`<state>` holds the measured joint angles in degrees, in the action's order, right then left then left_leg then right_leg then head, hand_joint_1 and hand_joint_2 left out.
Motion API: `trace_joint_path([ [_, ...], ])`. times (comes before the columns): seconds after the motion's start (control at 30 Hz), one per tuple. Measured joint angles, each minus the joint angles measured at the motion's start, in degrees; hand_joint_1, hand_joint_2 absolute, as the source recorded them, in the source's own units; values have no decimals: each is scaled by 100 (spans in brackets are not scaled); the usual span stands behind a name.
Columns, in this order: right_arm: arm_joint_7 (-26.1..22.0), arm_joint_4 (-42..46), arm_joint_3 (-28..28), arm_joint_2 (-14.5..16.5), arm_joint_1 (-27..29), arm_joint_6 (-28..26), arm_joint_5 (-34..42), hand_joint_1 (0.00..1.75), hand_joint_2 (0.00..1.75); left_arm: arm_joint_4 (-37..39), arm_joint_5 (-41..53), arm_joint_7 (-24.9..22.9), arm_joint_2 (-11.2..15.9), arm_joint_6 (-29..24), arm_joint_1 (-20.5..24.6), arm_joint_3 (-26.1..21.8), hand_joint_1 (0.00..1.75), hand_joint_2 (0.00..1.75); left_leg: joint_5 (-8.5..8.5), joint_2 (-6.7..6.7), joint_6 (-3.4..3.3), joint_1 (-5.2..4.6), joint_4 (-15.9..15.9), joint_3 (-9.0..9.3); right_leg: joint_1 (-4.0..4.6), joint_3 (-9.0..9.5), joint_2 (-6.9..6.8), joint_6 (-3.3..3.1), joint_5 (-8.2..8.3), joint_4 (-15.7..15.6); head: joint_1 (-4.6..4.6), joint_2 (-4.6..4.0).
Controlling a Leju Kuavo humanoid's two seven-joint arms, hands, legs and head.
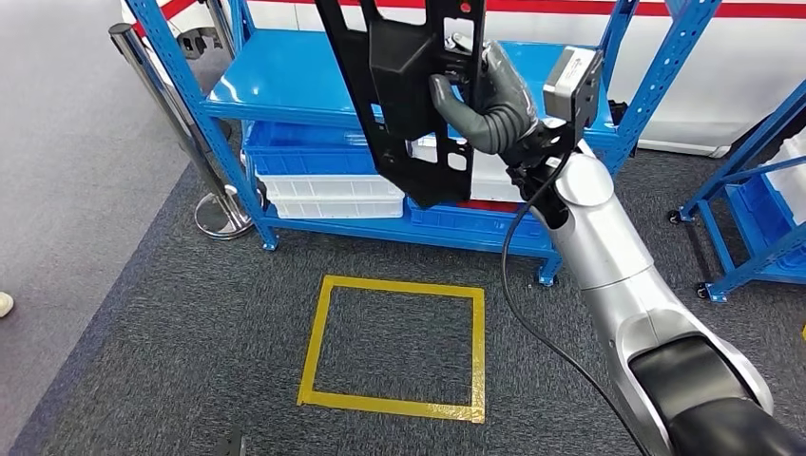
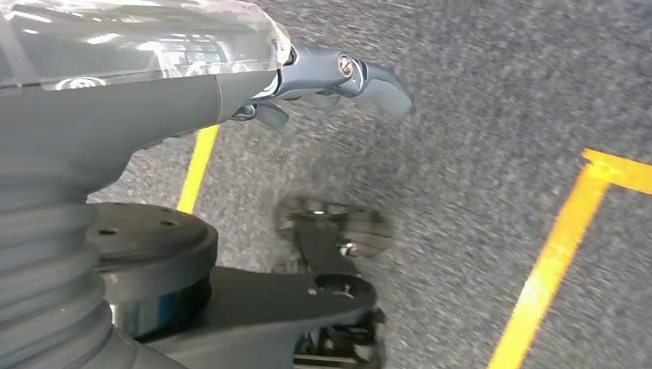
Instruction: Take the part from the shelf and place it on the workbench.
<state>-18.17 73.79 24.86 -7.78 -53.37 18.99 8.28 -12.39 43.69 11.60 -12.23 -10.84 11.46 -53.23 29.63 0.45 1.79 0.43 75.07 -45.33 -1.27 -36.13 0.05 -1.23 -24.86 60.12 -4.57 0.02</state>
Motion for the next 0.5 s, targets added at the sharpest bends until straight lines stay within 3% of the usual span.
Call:
trace_joint_path([
  [0.03,3,-1,1,0,8,8,-3,175,175,0,-14,-13,0,-4,0,1,0,175,-24,0,3,6,72,77,-1,-69,0,11,55,3,0,0],
  [0.07,5,-1,1,1,13,8,-13,175,175,0,-29,-20,1,-5,0,1,0,175,-118,-2,-5,10,-85,268,-1,-131,0,27,108,4,0,0],
  [0.1,7,-2,2,2,13,7,-31,175,175,0,-46,-21,1,-5,0,1,0,175,-216,-5,-25,12,-418,556,0,-182,0,44,154,5,0,0],
  [0.17,7,-3,3,13,2,-15,-85,175,175,0,-64,-14,3,-4,3,1,0,175,-244,-25,-83,-7,-1220,1148,1,-242,-3,97,237,-2,1,0],
  [0.2,3,-5,6,21,-5,-36,-121,175,175,0,-67,-7,4,-4,2,1,0,175,-223,-35,-114,-26,-1475,1316,-2,-249,-7,133,273,-11,2,0],
  [0.23,-3,-8,10,32,-13,-65,-167,175,175,0,-69,4,7,-2,0,0,0,175,-197,-43,-144,-48,-1599,1379,-8,-249,-11,173,313,-31,2,0],
  [0.33,-19,-14,21,46,-31,-145,-298,175,175,0,-72,39,9,8,-8,-1,0,175,-341,-30,-260,-46,-1715,1351,-14,-277,-10,281,341,-49,2,0],
  [0.4,-19,-25,21,48,-61,-166,-327,175,175,0,-62,59,7,16,-9,2,0,175,-467,-7,-334,-26,-1792,1301,-6,-454,-4,302,12,340,4,0],
  [0.47,-16,-45,22,52,-85,-165,-331,175,175,0,-43,79,5,19,-13,9,0,175,-549,4,-369,-48,-1799,1198,0,-736,-2,307,-464,1118,4,0],
  [0.5,-14,-59,22,55,-85,-164,-331,175,175,0,-28,86,4,16,-17,15,0,175,-579,4,-373,-59,-1796,1150,2,-818,-2,309,-600,1424,4,0],
])
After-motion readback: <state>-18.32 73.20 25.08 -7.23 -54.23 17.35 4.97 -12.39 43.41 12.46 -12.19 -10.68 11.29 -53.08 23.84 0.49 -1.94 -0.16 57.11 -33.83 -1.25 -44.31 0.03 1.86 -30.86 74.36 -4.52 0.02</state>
